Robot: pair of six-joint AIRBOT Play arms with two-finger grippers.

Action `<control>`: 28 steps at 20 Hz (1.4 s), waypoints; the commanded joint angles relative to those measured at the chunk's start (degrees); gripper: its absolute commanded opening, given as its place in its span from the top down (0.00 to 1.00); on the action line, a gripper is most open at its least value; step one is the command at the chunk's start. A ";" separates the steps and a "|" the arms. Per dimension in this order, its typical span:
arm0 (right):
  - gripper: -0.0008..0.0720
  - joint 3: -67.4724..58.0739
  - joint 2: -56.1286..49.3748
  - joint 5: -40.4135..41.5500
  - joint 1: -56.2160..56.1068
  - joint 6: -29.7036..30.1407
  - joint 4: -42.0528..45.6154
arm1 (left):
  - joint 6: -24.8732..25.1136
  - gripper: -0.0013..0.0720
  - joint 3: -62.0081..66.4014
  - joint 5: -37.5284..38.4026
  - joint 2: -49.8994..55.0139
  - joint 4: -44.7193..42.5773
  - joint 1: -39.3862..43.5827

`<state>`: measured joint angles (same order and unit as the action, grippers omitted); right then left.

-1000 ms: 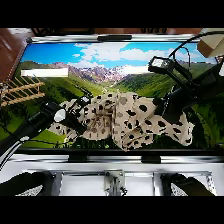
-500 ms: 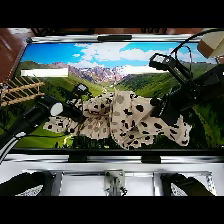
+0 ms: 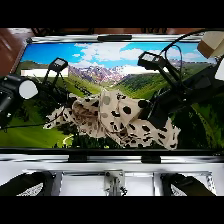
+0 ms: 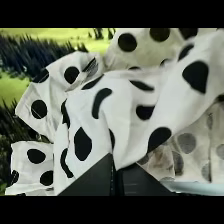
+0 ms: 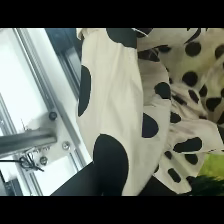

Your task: Fold the shirts.

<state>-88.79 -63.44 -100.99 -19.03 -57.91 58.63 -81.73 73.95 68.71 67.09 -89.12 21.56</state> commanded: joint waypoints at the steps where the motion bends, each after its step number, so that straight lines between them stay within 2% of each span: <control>1: 0.92 0.02 0.02 5.90 -5.51 -3.78 7.58 | 0.02 0.92 7.48 4.94 -0.52 1.75 -0.44; 3: 0.92 0.02 -0.11 9.73 -6.56 -5.92 10.95 | 0.02 0.92 11.04 7.96 -1.51 2.25 -0.42; 6: 0.92 0.02 -2.29 12.85 -6.56 -8.52 8.76 | 0.02 0.92 14.19 9.42 -4.42 4.55 -0.33; 9: 0.92 0.00 -6.08 15.61 -8.66 -8.22 3.98 | 0.17 0.92 15.54 9.40 -6.36 7.15 -0.02; 12: 0.92 0.00 -8.74 20.00 -13.44 -7.41 5.44 | 1.14 0.92 16.98 9.33 -6.75 7.10 1.62; 15: 0.92 0.00 -9.53 26.80 -15.06 -9.18 7.19 | 2.64 0.92 20.02 9.44 -7.04 7.08 3.80; 17: 0.92 -0.07 -9.01 31.69 -14.36 -13.16 10.49 | 4.42 0.92 23.15 9.44 -8.07 7.06 5.40; 19: 0.92 -0.07 -8.02 36.83 -12.26 -15.93 10.69 | 4.61 0.92 27.08 9.35 -9.29 7.08 7.04; 22: 0.92 -0.07 -5.35 45.46 -9.18 -17.99 10.47 | 7.89 0.92 30.95 9.40 -11.85 7.08 9.44; 25: 0.92 -0.07 -0.81 51.87 -6.93 -18.64 10.45 | 7.98 0.92 30.91 12.81 -13.42 2.03 9.53; 28: 0.92 -0.07 4.22 51.98 -6.08 -19.06 10.45 | 8.00 0.92 30.88 15.23 -12.59 -5.73 9.53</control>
<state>-88.82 -63.31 -52.75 -26.28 -75.92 68.99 -74.30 104.31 81.52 54.52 -88.05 30.79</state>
